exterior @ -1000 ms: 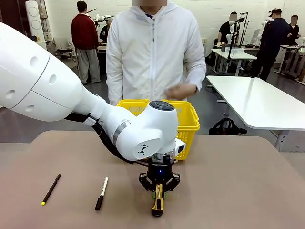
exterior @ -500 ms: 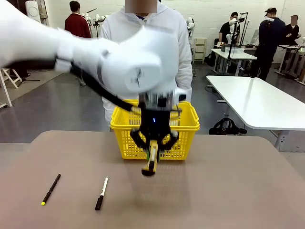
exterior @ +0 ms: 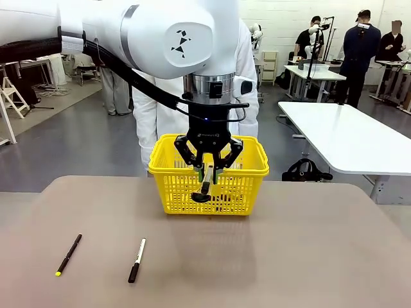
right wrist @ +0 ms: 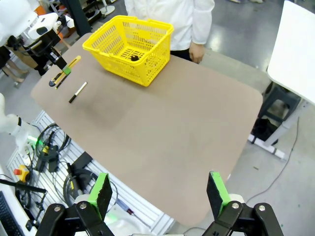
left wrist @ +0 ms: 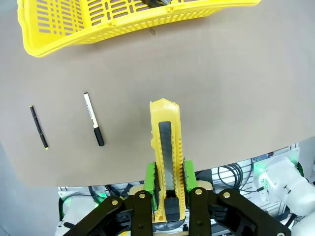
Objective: Place the items the person wants into the basket.
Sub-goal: Pick up the item the person points to and place it in the Market Basket.
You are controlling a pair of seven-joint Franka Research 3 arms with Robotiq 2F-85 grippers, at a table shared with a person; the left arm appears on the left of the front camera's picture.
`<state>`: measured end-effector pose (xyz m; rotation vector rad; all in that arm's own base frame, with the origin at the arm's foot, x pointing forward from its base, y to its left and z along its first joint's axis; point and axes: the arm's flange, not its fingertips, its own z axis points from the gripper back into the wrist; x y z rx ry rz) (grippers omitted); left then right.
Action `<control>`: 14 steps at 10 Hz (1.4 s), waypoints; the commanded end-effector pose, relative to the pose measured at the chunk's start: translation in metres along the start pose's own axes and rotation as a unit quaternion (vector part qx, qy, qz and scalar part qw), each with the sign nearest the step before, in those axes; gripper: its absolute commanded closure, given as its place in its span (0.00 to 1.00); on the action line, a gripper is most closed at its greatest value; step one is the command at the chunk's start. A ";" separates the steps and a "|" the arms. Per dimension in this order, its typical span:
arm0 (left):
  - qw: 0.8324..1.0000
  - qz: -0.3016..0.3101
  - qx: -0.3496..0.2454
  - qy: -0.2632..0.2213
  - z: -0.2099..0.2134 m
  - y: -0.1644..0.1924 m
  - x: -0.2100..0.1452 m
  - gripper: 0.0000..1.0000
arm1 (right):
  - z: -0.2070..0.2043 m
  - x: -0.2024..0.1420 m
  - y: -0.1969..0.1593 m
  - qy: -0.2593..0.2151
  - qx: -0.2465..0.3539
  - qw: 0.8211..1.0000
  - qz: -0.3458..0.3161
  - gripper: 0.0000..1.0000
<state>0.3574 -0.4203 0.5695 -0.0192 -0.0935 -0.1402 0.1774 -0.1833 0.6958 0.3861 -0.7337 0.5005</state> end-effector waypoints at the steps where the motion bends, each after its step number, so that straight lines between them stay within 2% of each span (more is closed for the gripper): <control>1: 1.000 0.000 0.000 -0.001 0.001 0.001 0.000 1.00 | -0.002 0.001 0.001 -0.005 0.012 1.000 0.006 0.00; 5: 1.000 0.000 0.000 -0.001 0.001 0.001 0.000 1.00 | -0.002 0.001 0.001 -0.005 0.012 1.000 0.006 0.00; 6: 1.000 0.000 0.000 0.000 -0.001 0.000 0.000 0.74 | -0.002 0.001 0.001 -0.005 0.012 1.000 0.006 0.00; 7: 0.998 -0.065 0.003 0.005 0.007 0.017 0.042 0.74 | -0.002 0.001 0.001 -0.005 0.012 1.000 0.006 0.00; 9: 0.987 -0.159 0.021 0.023 0.009 0.038 0.117 0.74 | -0.002 0.001 0.001 -0.005 0.012 1.000 0.006 0.00; 12: 0.980 -0.194 0.013 0.028 -0.014 0.043 0.186 0.74 | -0.002 0.001 0.001 -0.005 0.012 1.000 0.006 0.00; 14: 0.980 -0.195 0.028 0.028 -0.035 0.056 0.214 0.74 | -0.002 0.001 0.001 -0.005 0.012 1.000 0.006 0.00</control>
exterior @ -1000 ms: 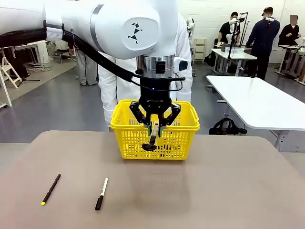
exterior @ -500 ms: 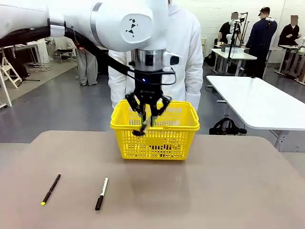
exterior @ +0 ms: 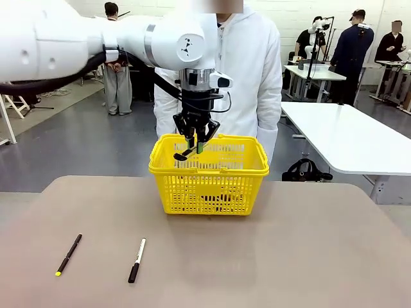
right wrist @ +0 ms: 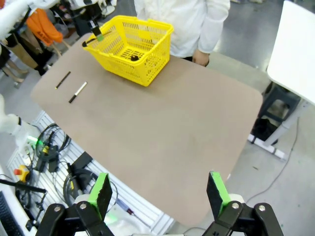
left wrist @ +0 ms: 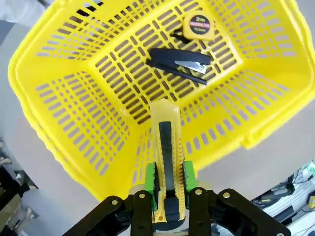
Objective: Place the items the person wants into the basket.
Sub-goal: Pick up the item the person points to and place it in the Market Basket.
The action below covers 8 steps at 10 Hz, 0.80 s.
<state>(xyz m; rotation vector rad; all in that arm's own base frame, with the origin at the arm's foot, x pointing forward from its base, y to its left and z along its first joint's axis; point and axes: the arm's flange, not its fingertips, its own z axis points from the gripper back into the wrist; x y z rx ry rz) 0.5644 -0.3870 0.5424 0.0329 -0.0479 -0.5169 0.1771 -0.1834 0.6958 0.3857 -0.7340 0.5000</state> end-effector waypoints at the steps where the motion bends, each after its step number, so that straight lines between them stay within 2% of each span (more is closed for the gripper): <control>1: 1.000 -0.002 0.011 0.001 0.005 0.008 0.022 0.74 | -0.002 0.001 0.001 -0.005 0.012 1.000 0.007 0.00; 3: 1.000 0.000 0.012 -0.008 0.004 0.010 0.027 0.74 | -0.002 0.001 0.001 -0.005 0.012 1.000 0.007 0.00; 4: 1.000 0.007 0.001 -0.001 -0.011 0.010 0.014 0.74 | -0.002 0.001 0.001 -0.005 0.012 1.000 0.007 0.00; 8: 1.000 0.007 0.001 -0.001 -0.011 0.010 0.014 0.74 | -0.002 0.001 0.001 -0.005 0.012 1.000 0.007 0.00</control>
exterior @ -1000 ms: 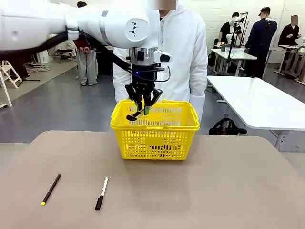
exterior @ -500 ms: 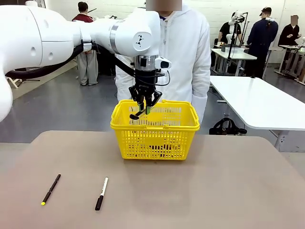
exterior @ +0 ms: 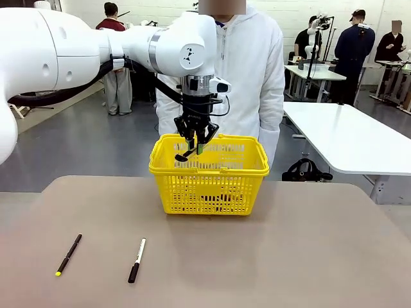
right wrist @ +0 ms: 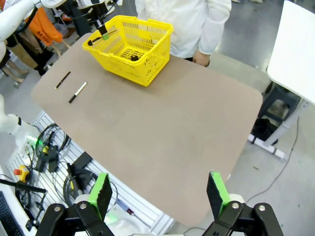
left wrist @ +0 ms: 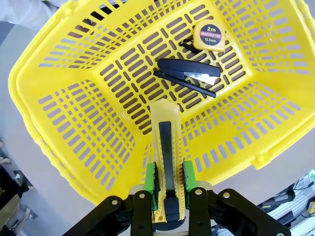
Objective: Place the items the person wants into the basket.
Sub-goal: Pick up the item the person points to and place it in the Market Basket.
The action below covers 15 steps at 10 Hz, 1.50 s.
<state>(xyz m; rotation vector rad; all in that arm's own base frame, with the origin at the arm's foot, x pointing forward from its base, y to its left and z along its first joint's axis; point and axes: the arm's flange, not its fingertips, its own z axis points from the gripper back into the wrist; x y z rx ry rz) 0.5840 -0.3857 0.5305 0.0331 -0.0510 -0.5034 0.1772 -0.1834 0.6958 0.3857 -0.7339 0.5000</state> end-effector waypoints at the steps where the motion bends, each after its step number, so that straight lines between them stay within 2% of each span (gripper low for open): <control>1: 1.000 0.000 0.000 0.000 0.000 0.000 0.000 0.74 | -0.002 0.001 0.001 -0.005 0.012 1.000 0.007 0.00; 3: 1.000 -0.006 -0.008 -0.007 -0.009 0.013 0.012 0.74 | -0.002 0.001 0.001 -0.005 0.012 1.000 0.007 0.00; 7: 0.995 -0.098 -0.020 -0.020 -0.033 0.038 0.040 0.74 | -0.002 0.001 0.001 -0.005 0.012 1.000 0.007 0.00; 8: 0.994 -0.105 -0.024 -0.022 -0.046 0.039 0.042 0.74 | -0.002 0.001 0.001 -0.005 0.012 1.000 0.007 0.00; 10: 0.995 -0.093 -0.038 0.003 -0.071 0.041 0.044 0.74 | -0.002 0.001 0.001 -0.005 0.012 1.000 0.007 0.00; 12: 0.995 -0.087 -0.042 0.012 -0.081 0.041 0.043 0.74 | -0.002 0.001 0.001 -0.005 0.012 1.000 0.007 0.00; 13: 0.995 -0.088 -0.043 0.009 -0.080 0.039 0.042 0.56 | -0.002 0.001 0.001 -0.005 0.012 1.000 0.007 0.00; 14: 0.995 -0.091 -0.045 0.011 -0.079 0.039 0.042 0.14 | -0.002 0.001 0.001 -0.005 0.012 1.000 0.007 0.00; 15: 0.995 -0.093 -0.044 0.014 -0.080 0.039 0.043 0.00 | -0.002 0.001 0.001 -0.005 0.012 1.000 0.007 0.00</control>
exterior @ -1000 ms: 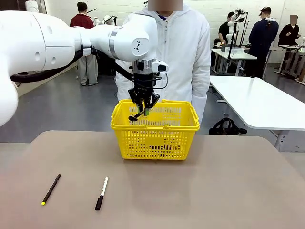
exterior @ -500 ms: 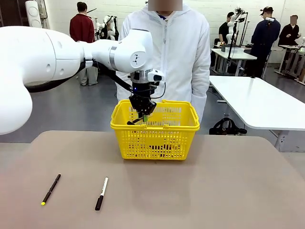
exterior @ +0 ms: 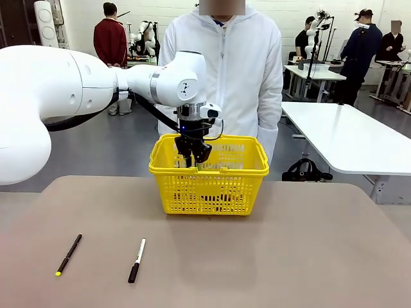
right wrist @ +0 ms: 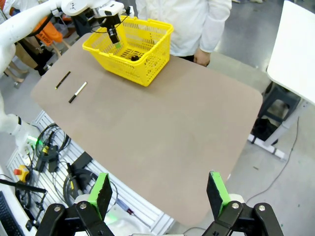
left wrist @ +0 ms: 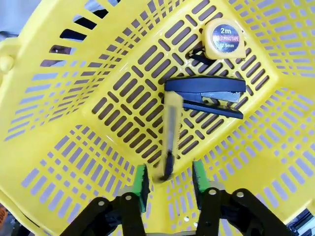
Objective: Place the items the person wants into the basket.
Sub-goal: Pick up the item the person points to and place it in the Market Basket.
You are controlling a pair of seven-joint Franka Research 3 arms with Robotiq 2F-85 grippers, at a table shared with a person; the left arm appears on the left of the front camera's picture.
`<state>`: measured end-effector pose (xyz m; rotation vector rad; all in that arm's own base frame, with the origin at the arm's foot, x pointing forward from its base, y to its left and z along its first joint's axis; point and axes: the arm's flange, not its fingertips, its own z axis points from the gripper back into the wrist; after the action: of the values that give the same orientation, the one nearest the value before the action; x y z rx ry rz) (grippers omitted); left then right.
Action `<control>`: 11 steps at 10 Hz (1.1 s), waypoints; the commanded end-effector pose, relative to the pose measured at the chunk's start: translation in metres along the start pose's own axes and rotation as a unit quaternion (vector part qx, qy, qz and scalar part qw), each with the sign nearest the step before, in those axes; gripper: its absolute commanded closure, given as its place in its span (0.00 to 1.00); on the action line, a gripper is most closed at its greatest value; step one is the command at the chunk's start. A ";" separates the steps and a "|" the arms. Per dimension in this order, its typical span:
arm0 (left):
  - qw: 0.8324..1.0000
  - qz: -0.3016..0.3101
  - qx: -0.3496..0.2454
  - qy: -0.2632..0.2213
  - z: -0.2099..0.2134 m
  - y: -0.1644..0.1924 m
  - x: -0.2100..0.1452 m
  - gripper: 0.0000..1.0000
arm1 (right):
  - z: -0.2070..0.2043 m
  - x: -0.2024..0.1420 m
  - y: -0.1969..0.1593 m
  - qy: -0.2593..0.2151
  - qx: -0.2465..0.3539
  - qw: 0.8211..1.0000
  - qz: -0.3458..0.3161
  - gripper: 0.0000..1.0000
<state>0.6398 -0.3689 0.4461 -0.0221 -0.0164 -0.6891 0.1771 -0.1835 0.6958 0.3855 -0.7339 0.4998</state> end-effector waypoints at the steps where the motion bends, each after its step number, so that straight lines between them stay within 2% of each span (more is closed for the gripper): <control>1: 1.000 -0.001 -0.012 0.006 0.008 0.001 0.005 0.00 | -0.002 0.001 0.001 -0.005 0.012 1.000 0.007 0.00; 8: 1.000 0.014 -0.017 0.015 0.019 0.001 -0.001 0.00 | -0.002 0.001 0.001 -0.005 0.012 1.000 0.007 0.00; 9: 0.999 0.025 -0.025 0.032 0.042 -0.003 -0.015 0.00 | -0.002 0.001 0.001 -0.005 0.012 1.000 0.007 0.00; 11: 0.999 0.028 -0.026 -0.003 0.119 -0.037 -0.080 0.00 | -0.002 0.001 0.001 -0.005 0.012 1.000 0.007 0.00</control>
<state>0.6004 -0.3608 0.5289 -0.0583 0.0179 -0.6633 0.1773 -0.1834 0.6957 0.3856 -0.7331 0.4998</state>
